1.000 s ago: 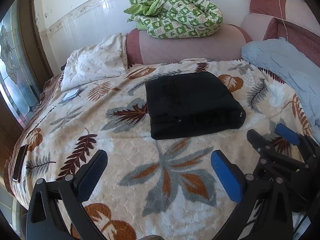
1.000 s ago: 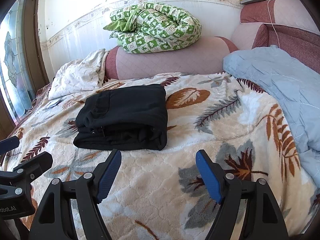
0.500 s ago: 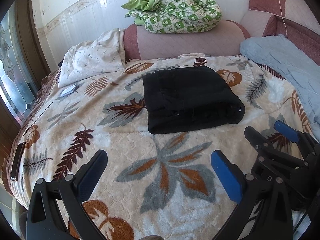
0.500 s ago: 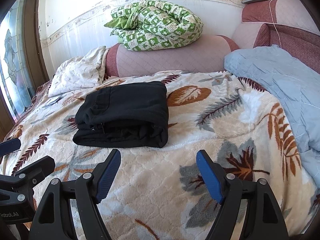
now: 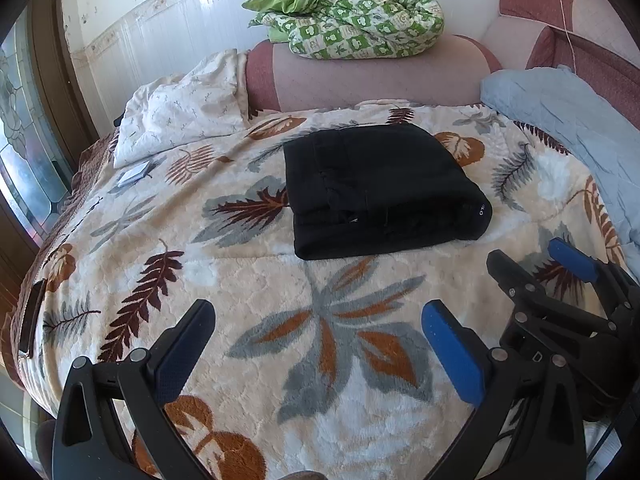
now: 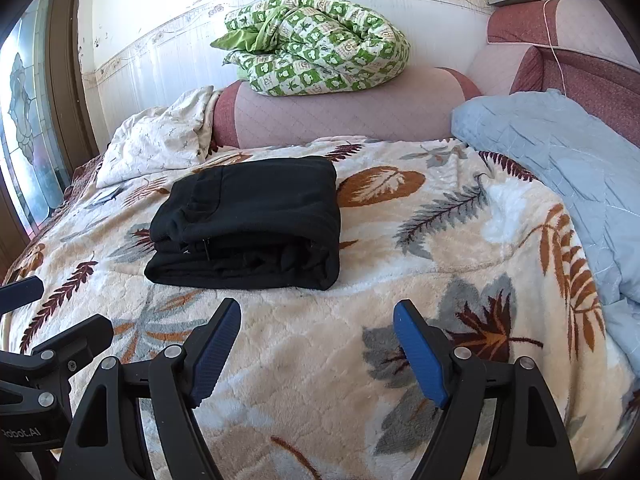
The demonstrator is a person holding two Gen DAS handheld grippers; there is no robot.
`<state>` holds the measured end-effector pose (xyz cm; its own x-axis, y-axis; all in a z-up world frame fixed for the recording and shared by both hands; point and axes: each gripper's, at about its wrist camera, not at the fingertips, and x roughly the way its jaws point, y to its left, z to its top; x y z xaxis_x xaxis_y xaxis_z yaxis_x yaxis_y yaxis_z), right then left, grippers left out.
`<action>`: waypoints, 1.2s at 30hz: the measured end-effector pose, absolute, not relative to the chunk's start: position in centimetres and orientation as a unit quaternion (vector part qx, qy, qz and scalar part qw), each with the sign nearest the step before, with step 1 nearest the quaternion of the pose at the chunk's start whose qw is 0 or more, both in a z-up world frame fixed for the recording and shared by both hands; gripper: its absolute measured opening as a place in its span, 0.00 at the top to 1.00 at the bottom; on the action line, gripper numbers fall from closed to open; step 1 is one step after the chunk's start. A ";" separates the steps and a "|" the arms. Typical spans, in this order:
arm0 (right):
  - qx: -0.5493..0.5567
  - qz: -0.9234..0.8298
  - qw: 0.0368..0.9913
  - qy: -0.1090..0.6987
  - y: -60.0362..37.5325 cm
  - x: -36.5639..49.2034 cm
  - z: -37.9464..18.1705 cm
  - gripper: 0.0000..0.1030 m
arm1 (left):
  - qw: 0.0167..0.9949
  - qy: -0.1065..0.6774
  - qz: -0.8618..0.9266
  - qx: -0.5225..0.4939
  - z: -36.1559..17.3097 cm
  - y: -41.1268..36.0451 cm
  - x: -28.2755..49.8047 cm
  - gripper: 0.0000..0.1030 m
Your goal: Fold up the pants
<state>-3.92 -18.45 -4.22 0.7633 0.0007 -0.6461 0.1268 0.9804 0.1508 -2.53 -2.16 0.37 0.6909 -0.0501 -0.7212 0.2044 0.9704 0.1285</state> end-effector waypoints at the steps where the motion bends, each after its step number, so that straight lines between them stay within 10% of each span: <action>1: 0.093 -0.034 0.934 0.343 -18.5 -3.9 -4.2 0.19 | 0.914 0.387 -0.070 0.100 0.3 -2.2 -2.5 0.00; 36: 0.090 -0.029 0.933 0.347 -18.3 -3.9 -4.7 0.17 | 0.910 0.396 -0.073 0.098 -0.3 -2.0 -2.4 0.00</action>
